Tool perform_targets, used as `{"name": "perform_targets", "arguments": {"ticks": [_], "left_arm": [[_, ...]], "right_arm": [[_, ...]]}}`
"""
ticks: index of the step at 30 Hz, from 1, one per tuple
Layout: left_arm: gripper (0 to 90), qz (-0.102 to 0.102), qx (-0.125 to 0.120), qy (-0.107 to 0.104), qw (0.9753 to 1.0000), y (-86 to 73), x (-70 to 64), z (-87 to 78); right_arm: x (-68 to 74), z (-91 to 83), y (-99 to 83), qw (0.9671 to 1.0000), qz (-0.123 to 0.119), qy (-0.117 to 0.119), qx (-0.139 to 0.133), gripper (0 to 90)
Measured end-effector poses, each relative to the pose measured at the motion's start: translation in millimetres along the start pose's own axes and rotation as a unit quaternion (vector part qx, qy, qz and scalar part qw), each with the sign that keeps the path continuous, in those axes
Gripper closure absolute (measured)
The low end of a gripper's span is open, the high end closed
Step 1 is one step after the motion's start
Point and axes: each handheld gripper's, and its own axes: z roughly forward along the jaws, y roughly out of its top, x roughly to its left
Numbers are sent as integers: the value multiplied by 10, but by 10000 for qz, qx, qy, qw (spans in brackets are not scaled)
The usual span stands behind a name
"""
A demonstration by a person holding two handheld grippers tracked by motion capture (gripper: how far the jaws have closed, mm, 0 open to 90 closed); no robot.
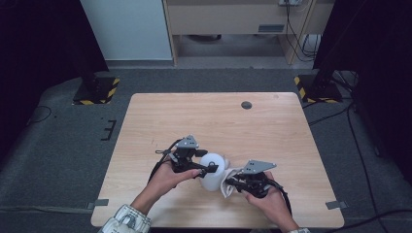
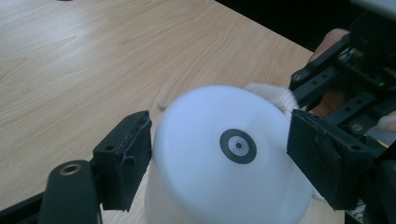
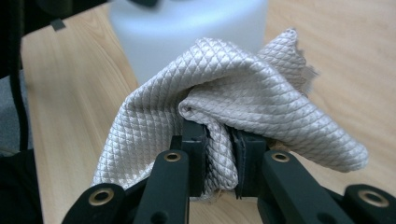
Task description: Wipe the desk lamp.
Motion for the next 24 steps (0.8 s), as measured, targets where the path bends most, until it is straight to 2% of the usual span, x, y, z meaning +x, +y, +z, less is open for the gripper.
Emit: {"name": "perform_targets", "arguments": {"ticks": [6,12,14,17,19,24], "left_arm": [[216,13,5,4,10000,1,-6,0],[216,22,3,11,10000,2,-6,-1],[216,33,4,15,10000,1,-9,-1],[216,22,3,21,10000,1,-8,-2],[216,17,6,15,10000,3,-4,-1],[216,28,9,34,10000,4,-8,-2]], "right_arm": [[10,125,-98,9992,-63,17,387,780],[49,133,-110,9990,-106,89,432,781],[58,106,-94,9992,-113,86,364,780],[36,29,-29,9999,0,75,111,781],[-13,-34,48,10000,57,56,-52,781],[-162,-39,160,9996,199,32,-179,781]]}}
